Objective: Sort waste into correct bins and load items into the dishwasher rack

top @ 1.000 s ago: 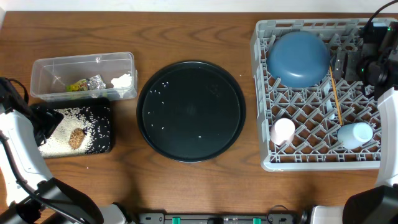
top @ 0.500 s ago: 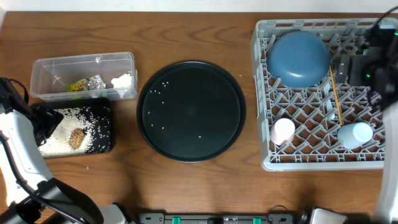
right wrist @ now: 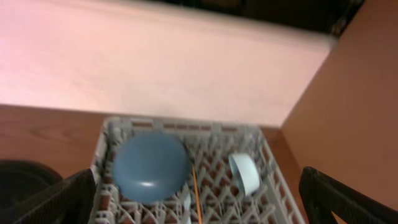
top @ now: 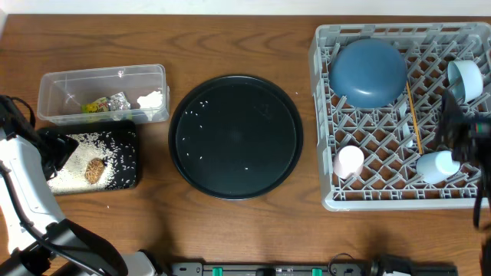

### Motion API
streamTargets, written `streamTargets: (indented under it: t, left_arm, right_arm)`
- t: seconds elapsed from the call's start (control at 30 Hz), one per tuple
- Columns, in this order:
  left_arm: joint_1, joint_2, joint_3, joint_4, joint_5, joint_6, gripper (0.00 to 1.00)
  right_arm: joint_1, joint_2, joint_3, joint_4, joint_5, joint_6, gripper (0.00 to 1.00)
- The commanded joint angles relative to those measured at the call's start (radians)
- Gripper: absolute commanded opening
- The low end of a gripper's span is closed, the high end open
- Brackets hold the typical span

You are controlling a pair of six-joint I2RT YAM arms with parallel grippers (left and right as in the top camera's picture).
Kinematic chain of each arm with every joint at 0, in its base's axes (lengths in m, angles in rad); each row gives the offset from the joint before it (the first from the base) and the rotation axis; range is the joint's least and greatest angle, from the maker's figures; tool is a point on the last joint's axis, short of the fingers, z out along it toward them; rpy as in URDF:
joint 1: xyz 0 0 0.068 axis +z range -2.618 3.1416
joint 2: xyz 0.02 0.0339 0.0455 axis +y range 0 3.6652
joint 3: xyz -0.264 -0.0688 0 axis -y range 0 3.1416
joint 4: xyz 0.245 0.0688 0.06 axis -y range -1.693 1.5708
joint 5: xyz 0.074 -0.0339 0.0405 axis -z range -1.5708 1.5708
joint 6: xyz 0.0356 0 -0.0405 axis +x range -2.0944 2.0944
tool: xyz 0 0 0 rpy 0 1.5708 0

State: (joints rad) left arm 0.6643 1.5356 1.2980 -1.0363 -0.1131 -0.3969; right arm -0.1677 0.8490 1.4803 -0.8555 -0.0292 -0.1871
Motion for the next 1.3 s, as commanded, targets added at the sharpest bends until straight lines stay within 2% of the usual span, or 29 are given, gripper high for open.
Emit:
streamTargets:
  t: [0.0, 0.47, 0.87, 1.07, 1.27]
  left_arm:
    - [0.003, -0.006, 0.000, -0.002, -0.019, -0.006, 0.98]
    - [0.003, -0.006, 0.000, -0.003, -0.019, -0.006, 0.98]
    - [0.003, -0.006, 0.000, -0.003, -0.019, -0.006, 0.98]
    - [0.003, -0.006, 0.000, -0.003, -0.019, -0.006, 0.98]
    - [0.003, -0.006, 0.000, -0.003, -0.019, -0.006, 0.98]
  right_arm:
    - [0.047, -0.098, 0.009, -0.003, -0.002, 0.014, 0.99]
    - [0.230, -0.496, -0.002, -0.098, 0.066, -0.016, 0.99]
    - [0.253, -0.745, -0.026, -0.407, 0.053, -0.027, 0.99]
    - [0.254, -0.837, -0.117, -0.402, 0.019, -0.027, 0.99]
    - [0.254, -0.842, -0.223, -0.360, -0.003, -0.027, 0.99]
